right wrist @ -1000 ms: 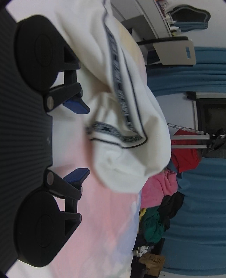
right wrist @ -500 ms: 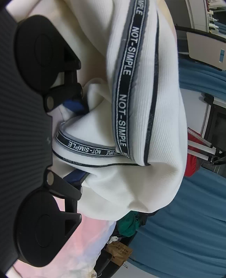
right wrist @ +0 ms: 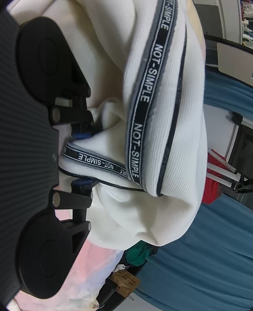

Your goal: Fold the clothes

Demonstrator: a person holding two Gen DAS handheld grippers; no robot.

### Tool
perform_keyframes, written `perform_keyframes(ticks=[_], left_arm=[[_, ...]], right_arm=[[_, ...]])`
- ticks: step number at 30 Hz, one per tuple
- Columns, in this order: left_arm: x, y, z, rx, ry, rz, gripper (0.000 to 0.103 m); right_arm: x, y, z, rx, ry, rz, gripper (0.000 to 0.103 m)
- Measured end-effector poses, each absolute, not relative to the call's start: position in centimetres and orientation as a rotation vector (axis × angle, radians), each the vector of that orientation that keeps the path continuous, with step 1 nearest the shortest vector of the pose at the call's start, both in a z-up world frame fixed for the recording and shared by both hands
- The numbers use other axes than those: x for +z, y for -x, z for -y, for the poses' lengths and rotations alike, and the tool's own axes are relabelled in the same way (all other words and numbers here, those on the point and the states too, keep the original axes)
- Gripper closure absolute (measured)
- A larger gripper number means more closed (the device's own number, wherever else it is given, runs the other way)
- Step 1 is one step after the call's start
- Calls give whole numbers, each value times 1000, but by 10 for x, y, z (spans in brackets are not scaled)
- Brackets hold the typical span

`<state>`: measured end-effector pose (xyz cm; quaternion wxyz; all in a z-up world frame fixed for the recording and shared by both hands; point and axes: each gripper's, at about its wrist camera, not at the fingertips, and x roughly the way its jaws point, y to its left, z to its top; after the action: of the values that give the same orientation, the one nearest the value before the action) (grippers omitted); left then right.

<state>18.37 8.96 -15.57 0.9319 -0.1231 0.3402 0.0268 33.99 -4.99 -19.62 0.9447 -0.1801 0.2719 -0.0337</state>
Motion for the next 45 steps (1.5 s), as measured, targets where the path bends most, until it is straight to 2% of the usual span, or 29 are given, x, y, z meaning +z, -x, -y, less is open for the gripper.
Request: perform_keyframes(ticks=[22,27,39,40,42,44,45], left_arm=[[-162,-189,-88,54,197,-694,0],[-161,-190,-89,54,202,-693,0],[-156,-190,-92,55,213,-683,0],[-156,-190,-92,54,212,-681,0],[-156,-190,-91,57,207,-682,0],[-156,-190,-90,58,196,-680,0],[-156,-191,-89,59,189,-680,0]], right_arm=[[-186,-315,60,-68,392,-526,74],[-168,-289,92,-77,566,-502,74],[-118,-262,252,-355,1015,-501,79],[-121,-263,256,-355,1054,-501,78],[-136,-265,263,-352,1124,-519,68],[-150,-271,276,-396,1126,-566,44],[-156,-273,286,-435,1110,-594,40]])
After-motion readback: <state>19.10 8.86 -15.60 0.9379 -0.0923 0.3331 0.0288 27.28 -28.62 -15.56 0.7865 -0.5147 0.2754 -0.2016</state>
